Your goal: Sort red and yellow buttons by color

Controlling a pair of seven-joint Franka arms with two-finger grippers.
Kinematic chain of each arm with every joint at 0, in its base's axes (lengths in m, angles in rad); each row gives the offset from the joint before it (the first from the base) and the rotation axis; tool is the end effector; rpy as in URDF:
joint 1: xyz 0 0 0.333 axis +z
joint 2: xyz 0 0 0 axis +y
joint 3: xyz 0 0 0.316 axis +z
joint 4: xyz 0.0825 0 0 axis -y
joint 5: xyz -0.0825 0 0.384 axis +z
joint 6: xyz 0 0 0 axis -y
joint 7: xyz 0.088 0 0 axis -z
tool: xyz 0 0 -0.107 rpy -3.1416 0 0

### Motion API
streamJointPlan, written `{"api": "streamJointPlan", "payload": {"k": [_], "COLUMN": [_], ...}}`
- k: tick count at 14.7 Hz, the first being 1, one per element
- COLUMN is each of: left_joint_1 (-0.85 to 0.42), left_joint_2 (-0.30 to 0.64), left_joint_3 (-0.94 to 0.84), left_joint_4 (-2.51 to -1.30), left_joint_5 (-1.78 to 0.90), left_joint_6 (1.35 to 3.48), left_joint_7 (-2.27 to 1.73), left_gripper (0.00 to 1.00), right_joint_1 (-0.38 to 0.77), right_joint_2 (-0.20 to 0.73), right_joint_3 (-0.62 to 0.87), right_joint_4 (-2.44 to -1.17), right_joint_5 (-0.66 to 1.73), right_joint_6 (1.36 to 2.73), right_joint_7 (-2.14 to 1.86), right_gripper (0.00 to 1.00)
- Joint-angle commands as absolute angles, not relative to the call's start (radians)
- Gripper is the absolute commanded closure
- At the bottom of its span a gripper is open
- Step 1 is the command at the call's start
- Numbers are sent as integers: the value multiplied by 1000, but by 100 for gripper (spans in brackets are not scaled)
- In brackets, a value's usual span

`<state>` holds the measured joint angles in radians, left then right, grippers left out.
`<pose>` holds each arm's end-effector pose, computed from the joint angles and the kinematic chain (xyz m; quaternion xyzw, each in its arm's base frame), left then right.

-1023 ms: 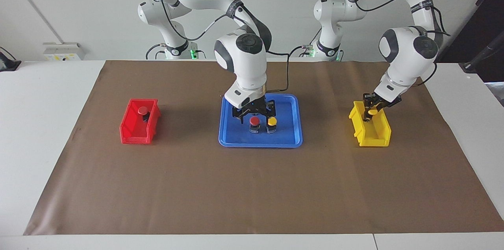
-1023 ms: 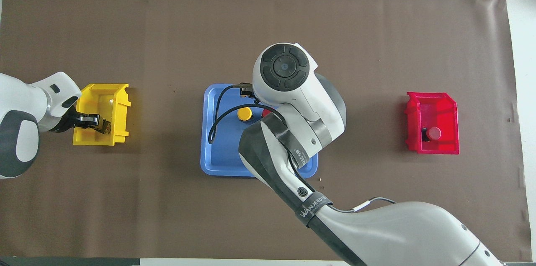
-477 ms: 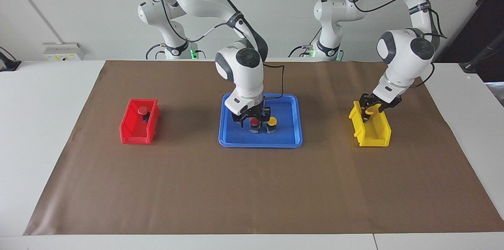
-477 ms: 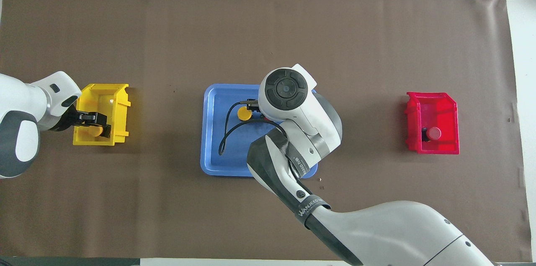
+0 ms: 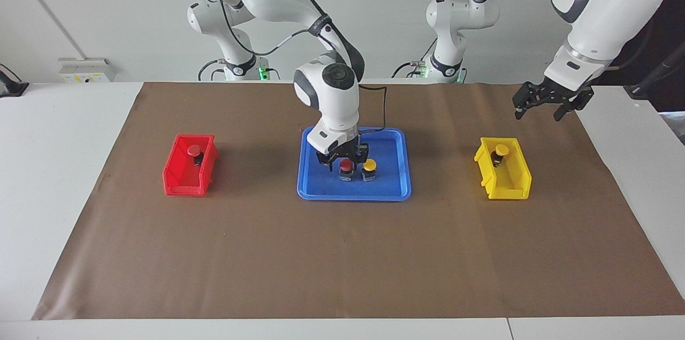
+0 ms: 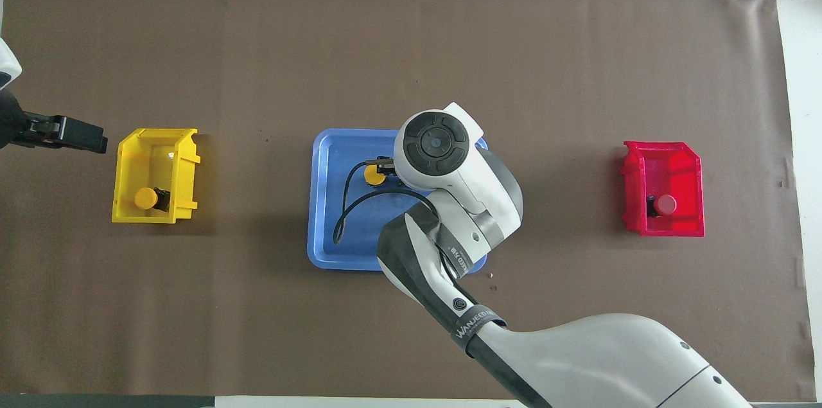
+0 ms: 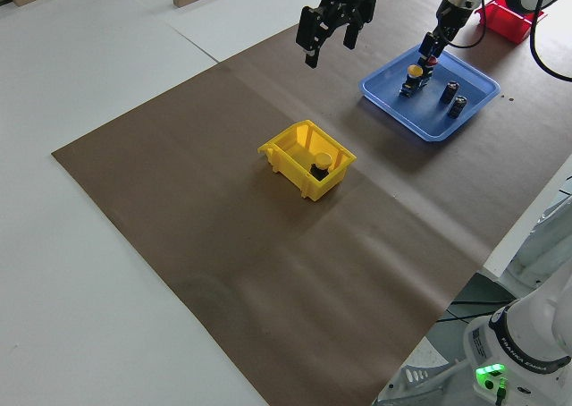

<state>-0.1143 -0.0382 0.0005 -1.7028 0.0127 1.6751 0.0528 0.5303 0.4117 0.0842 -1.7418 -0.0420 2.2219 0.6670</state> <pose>0.5461 -0.0612 0.5920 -0.9964 0.0838 -0.0054 0.0061 0.5456 0.3771 0.3473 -0.9992 0.0182 -0.0283 0.0206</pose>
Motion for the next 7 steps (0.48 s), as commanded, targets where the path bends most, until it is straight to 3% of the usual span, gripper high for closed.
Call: {"api": "streamJointPlan", "payload": {"k": [1, 3, 6, 7], "left_joint_1": [-160, -161, -167, -188], "left_joint_2": [-14, -14, -14, -12], "left_joint_3": [5, 5, 5, 2], "left_joint_4": [-1738, -1732, -1735, -1743], "left_joint_5": [28, 28, 28, 28], "left_joint_6": [1723, 1709, 1721, 1748], "left_joint_7": [-24, -25, -35, -63], "left_gripper": [0, 0, 0, 0], "right_joint_1": [529, 526, 482, 430], "right_joint_2": [385, 388, 365, 303], "right_joint_3": [86, 86, 77, 77], "right_joint_4": [-1775, -1743, -1609, -1609], "right_joint_5": [-58, -58, -57, -55], "right_joint_6": [2241, 2209, 1978, 1891], "right_joint_7": [683, 673, 524, 437], "right_gripper": [56, 81, 83, 83]}}
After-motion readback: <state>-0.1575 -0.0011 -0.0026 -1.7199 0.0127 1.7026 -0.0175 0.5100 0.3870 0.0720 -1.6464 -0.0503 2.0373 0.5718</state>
